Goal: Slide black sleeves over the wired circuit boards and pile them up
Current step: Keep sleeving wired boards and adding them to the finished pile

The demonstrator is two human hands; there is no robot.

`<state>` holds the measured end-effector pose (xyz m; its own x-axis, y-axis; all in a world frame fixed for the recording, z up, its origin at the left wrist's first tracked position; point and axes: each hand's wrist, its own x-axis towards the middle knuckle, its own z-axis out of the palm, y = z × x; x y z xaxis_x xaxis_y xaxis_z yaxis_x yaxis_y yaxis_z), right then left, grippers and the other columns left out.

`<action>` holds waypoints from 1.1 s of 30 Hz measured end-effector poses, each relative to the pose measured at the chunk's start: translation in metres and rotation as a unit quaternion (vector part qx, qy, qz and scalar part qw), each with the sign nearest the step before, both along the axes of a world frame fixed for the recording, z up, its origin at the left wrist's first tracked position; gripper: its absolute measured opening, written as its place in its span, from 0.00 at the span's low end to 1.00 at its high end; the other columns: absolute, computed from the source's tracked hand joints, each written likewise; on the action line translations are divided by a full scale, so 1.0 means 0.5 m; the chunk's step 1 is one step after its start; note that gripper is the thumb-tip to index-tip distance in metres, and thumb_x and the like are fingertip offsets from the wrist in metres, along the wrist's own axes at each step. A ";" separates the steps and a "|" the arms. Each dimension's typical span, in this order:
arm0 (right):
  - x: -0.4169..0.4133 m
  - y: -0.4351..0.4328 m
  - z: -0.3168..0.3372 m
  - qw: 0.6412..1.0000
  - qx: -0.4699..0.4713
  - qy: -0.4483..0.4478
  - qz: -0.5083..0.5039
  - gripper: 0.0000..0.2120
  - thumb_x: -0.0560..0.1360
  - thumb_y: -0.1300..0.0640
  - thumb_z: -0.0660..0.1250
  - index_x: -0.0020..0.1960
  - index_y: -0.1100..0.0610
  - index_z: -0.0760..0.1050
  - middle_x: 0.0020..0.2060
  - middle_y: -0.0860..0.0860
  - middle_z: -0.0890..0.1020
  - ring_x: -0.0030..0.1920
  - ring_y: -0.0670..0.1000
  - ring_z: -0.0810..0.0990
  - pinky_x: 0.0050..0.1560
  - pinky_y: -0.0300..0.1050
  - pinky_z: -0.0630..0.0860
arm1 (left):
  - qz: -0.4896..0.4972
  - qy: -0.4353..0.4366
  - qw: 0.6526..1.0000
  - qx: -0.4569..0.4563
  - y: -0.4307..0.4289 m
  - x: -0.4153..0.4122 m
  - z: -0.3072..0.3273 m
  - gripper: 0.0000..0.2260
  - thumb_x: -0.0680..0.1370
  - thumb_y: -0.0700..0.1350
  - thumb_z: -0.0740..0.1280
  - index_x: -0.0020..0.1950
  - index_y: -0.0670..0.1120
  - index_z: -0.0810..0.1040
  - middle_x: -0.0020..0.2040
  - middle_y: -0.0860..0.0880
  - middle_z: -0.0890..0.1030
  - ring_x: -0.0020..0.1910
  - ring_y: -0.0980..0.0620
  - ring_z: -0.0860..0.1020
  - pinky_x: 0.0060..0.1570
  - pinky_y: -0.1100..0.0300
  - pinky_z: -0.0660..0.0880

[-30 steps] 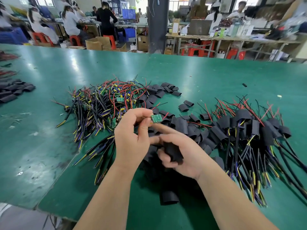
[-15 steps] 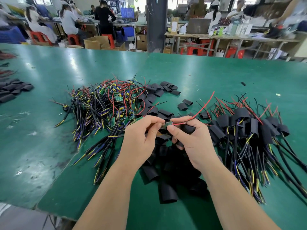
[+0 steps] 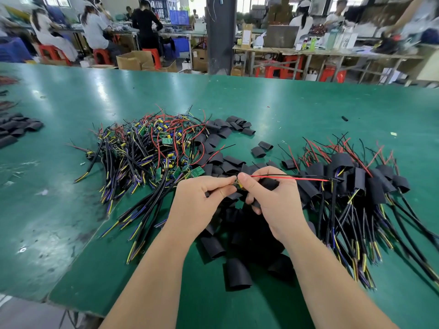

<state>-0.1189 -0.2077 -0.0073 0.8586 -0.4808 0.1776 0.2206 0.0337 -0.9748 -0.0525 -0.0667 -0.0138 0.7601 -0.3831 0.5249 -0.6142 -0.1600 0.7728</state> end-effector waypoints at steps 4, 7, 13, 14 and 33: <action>0.003 0.000 0.001 1.000 0.019 0.016 -0.001 0.10 0.71 0.54 0.75 0.35 0.55 0.76 0.26 0.55 0.77 0.23 0.50 0.72 0.22 0.39 0.65 | 0.024 -0.055 0.998 0.027 -0.007 -0.002 -0.005 0.09 0.74 0.41 0.72 0.54 0.47 0.84 0.39 0.48 0.84 0.39 0.47 0.81 0.42 0.52 0.75; 0.005 -0.001 0.001 0.997 0.073 0.027 0.022 0.10 0.72 0.52 0.73 0.34 0.53 0.78 0.31 0.55 0.80 0.26 0.52 0.74 0.22 0.39 0.65 | 0.033 -0.071 0.997 0.022 -0.006 -0.005 -0.001 0.09 0.74 0.42 0.70 0.54 0.45 0.84 0.43 0.50 0.85 0.42 0.55 0.81 0.45 0.62 0.76; 0.001 0.000 0.005 0.997 0.063 0.021 0.035 0.10 0.67 0.49 0.75 0.33 0.53 0.77 0.31 0.55 0.80 0.26 0.51 0.74 0.21 0.38 0.65 | 0.041 -0.129 0.979 0.151 -0.006 -0.012 0.008 0.12 0.78 0.49 0.62 0.53 0.49 0.84 0.33 0.53 0.75 0.34 0.48 0.74 0.42 0.50 0.69; 0.001 0.000 0.007 0.997 0.073 0.023 0.028 0.11 0.67 0.49 0.75 0.32 0.52 0.77 0.31 0.55 0.80 0.26 0.51 0.74 0.21 0.38 0.65 | 0.053 -0.144 0.971 0.182 -0.009 -0.014 0.009 0.13 0.78 0.50 0.60 0.53 0.50 0.84 0.33 0.54 0.72 0.33 0.47 0.73 0.43 0.52 0.65; -0.017 -0.087 0.026 0.938 0.324 -0.120 -0.001 0.05 0.77 0.59 0.62 0.52 0.56 0.70 0.45 0.55 0.84 0.52 0.54 0.84 0.48 0.47 0.81 | 0.160 -0.076 0.975 0.137 0.008 0.001 0.010 0.09 0.79 0.41 0.65 0.42 0.44 0.82 0.25 0.61 0.64 0.24 0.56 0.66 0.41 0.46 0.71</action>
<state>-0.1276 -0.2514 0.0059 0.8302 -0.5563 0.0360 0.4325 0.6021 -0.6711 -0.0519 -0.0625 -0.0086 0.7845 -0.2809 0.5528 -0.6037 -0.5493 0.5778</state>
